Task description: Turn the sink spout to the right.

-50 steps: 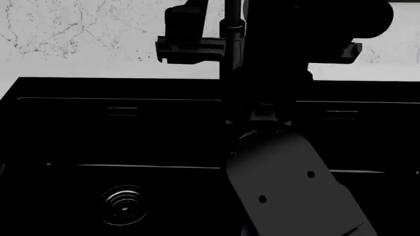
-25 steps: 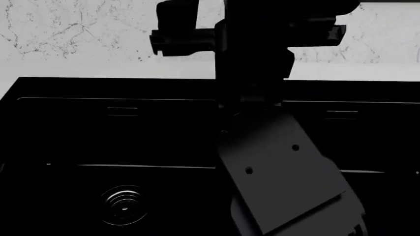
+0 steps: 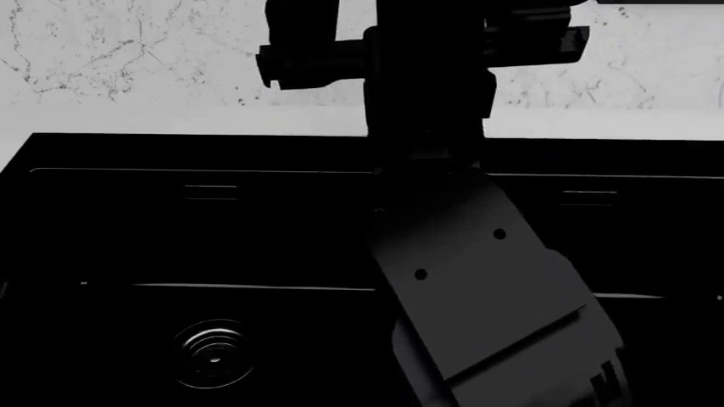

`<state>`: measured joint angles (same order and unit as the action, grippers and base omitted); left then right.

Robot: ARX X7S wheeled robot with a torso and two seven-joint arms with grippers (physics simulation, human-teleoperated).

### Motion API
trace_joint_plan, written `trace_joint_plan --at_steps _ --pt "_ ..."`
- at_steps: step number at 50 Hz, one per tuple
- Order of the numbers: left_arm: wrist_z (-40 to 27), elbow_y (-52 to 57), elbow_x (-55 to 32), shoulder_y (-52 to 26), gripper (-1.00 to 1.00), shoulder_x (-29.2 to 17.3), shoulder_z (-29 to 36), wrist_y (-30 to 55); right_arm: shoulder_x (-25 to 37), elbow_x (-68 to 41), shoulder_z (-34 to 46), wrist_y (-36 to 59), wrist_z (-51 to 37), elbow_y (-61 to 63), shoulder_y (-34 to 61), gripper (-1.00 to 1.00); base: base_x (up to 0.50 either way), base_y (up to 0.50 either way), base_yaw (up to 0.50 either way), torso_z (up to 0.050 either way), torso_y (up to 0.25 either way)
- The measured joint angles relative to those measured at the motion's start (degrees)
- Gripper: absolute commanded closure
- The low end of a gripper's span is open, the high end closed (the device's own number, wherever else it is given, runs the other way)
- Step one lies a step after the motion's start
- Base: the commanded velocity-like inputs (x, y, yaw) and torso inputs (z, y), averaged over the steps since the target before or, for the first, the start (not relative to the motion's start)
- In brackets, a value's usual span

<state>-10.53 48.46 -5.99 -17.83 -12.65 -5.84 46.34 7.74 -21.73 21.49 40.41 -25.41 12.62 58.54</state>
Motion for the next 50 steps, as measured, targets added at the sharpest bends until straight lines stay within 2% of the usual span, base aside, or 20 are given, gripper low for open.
trace_joint_plan --at_steps 24,50 --pt "-0.63 0.15 -0.62 0.05 -1.0 -0.58 0.39 0.1 -0.28 1.26 1.3 -6.74 1.09 -7.51 1.44 -1.0 0.0 0.0 0.0 0.0 0.0" --pt "-1.22 -0.11 -1.22 0.17 -1.0 -1.14 0.81 -0.25 -2.3 2.67 3.05 -17.16 3.38 -21.68 4.39 -1.0 0.0 0.0 0.0 0.0 0.0"
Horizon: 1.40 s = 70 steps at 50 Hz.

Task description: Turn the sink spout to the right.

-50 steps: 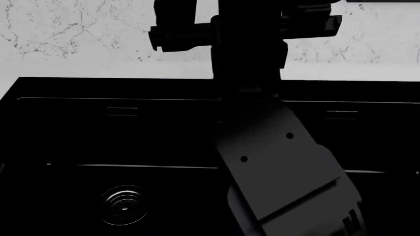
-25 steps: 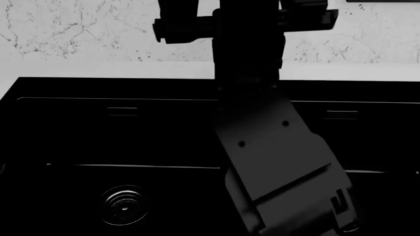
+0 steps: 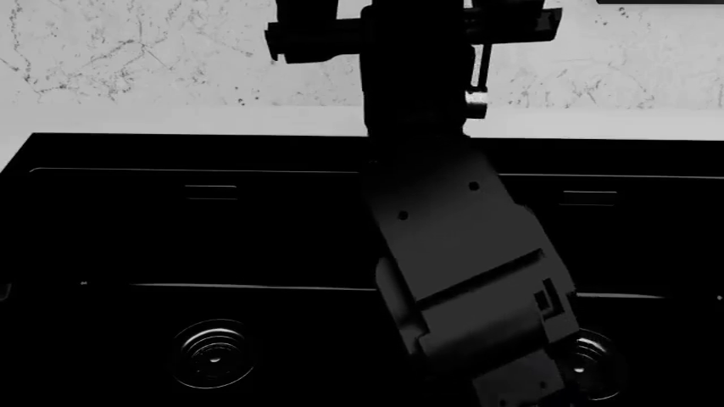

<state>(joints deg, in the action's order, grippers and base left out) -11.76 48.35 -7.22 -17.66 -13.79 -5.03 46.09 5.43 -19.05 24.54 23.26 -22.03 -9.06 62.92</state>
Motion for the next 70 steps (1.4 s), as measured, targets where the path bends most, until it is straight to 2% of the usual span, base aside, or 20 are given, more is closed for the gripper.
trace_joint_plan --at_steps 21,70 --pt "-0.46 0.0 -0.75 -0.13 -1.0 -0.35 0.0 0.11 -0.72 0.12 1.29 -6.09 0.96 -8.85 3.08 -1.0 0.0 0.0 0.0 0.0 0.0" --pt "-1.62 -0.31 -1.62 0.11 -1.0 -1.47 0.95 -0.42 3.68 -0.33 1.74 -4.91 -2.89 -6.0 3.04 -1.0 0.0 0.0 0.0 0.0 0.0"
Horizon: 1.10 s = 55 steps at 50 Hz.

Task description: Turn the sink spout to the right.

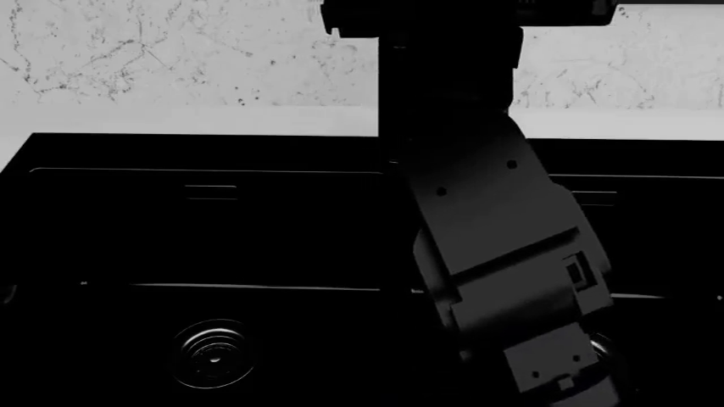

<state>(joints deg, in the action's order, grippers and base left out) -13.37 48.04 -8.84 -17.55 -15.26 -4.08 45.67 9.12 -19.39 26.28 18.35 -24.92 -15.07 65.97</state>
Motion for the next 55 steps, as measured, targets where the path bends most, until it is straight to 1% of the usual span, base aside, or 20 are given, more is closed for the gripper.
trace_joint_plan --at_steps 55 --pt "-1.54 -0.27 -0.51 -0.1 -1.0 -1.24 1.25 0.01 2.9 0.36 -0.02 -0.81 -1.37 -1.97 1.16 -1.0 0.0 0.0 0.0 0.0 0.0"
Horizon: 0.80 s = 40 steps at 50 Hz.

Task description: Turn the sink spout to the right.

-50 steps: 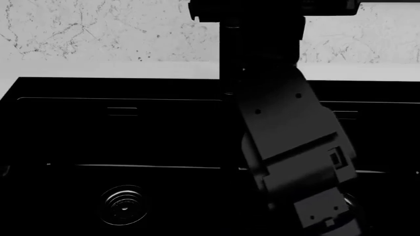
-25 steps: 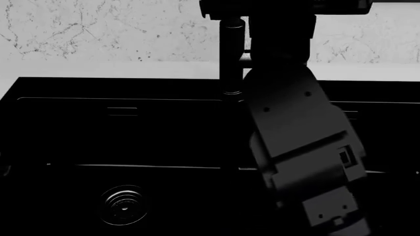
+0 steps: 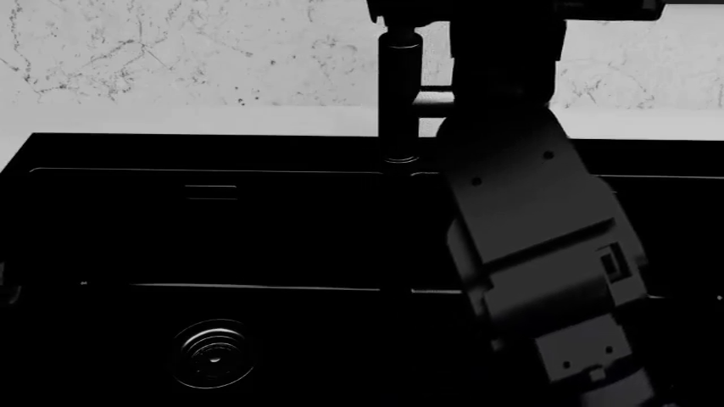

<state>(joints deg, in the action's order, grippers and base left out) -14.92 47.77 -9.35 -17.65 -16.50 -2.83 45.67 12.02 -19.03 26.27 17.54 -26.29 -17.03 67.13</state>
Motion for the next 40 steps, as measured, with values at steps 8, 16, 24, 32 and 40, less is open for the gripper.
trace_joint_plan --at_steps 8,16,24,32,40 --pt "-0.19 -0.14 -0.01 0.04 -1.0 -0.21 0.28 -0.02 0.23 0.29 0.02 -0.81 0.24 -1.63 0.67 -1.0 0.0 0.0 0.0 0.0 0.0" --pt "-0.36 -0.23 -0.11 0.11 -1.0 -0.38 0.41 -0.13 0.64 0.56 0.01 -1.14 0.15 -2.5 0.9 -1.0 0.0 0.0 0.0 0.0 0.0" --pt "-0.57 -0.14 -0.24 0.02 -1.0 -0.53 0.52 0.01 0.96 0.76 -0.08 -1.64 0.01 -3.5 1.17 -1.0 0.0 0.0 0.0 0.0 0.0" --pt "-0.78 -0.14 -0.31 -0.06 -1.0 -0.7 0.69 0.06 1.37 0.95 -0.21 -2.02 -0.24 -4.23 1.45 -1.0 0.0 0.0 0.0 0.0 0.0" --pt "-0.97 -0.3 -0.41 -0.02 -1.0 -0.84 0.76 -0.05 1.74 1.12 -0.42 -2.34 -0.58 -4.79 1.73 -1.0 0.0 0.0 0.0 0.0 0.0"
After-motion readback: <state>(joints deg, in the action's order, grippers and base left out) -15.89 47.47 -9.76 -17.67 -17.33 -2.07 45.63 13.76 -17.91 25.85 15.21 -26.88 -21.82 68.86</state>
